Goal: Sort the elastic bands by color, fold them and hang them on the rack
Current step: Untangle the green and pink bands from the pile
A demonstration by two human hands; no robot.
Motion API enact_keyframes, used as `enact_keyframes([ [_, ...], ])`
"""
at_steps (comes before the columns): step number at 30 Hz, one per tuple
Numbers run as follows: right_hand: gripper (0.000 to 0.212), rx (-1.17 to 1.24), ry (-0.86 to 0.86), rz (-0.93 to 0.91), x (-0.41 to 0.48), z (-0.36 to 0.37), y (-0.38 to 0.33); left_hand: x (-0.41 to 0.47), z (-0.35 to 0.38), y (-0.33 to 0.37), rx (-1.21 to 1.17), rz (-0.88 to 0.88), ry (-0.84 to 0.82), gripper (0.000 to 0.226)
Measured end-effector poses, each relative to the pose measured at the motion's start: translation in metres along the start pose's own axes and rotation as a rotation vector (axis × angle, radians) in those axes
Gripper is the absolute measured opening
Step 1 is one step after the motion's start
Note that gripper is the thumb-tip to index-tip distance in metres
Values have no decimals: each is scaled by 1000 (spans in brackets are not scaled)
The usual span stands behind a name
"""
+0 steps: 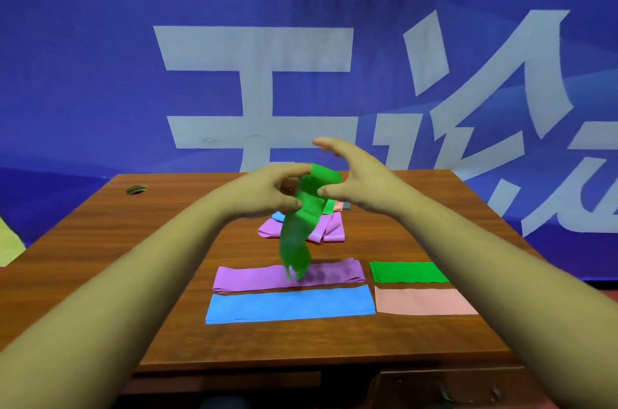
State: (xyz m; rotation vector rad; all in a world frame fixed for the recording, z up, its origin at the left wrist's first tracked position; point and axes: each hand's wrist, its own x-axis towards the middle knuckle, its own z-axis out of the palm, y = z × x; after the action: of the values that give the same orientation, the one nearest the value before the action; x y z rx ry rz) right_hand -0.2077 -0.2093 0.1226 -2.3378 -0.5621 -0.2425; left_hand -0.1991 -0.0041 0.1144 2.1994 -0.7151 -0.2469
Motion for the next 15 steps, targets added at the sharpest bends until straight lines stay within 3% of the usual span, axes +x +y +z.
enact_keyframes([
  [2,42,-7,-101,-22,3,0,3,-3,-2,1,6,-12,-29,53],
  [5,14,-27,-74,-1,3,5,6,-6,-1,-3,-35,-8,-53,48],
  [10,13,-43,116,5,4,11,1,-7,9,-9,-236,28,-32,53],
  [15,13,-27,237,5,10,1,0,-7,16,-20,-373,-55,99,41],
])
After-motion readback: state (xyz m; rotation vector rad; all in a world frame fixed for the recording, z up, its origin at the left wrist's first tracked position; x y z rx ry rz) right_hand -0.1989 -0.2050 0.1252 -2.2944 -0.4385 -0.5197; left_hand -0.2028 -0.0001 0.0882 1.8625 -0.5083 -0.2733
